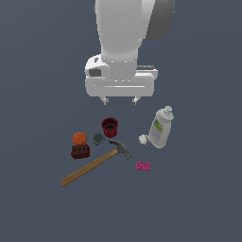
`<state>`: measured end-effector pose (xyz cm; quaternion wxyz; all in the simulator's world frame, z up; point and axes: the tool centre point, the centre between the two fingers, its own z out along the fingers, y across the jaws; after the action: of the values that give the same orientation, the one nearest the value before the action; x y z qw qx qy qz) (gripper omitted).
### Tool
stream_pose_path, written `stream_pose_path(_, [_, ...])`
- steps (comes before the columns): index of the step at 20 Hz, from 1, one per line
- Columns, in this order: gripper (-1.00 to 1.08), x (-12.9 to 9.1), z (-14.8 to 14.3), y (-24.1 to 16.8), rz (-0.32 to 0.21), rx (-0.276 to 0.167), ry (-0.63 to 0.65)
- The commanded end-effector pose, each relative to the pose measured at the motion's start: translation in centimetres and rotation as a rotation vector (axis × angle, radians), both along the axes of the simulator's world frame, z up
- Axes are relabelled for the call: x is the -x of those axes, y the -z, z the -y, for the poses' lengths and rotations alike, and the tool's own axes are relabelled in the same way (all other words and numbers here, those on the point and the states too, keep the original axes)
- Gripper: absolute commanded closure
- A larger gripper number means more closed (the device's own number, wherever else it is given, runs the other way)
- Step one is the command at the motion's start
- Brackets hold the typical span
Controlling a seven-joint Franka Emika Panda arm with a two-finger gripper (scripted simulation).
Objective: Pick up a designated object from a clutter of objects.
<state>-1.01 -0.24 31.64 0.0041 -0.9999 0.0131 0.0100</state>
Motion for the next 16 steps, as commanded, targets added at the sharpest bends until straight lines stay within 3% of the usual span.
stream_pose_path(1, [-0.92, 0.0, 0.0, 0.0, 0.0, 0.0, 0.0])
stream_pose_path(9, [-0.92, -0.2, 3.3, -0.5, 0.015, 0.022, 0.052])
stream_pose_path(16, [-0.92, -0.3, 3.6, 0.0, 0.015, 0.021, 0.055])
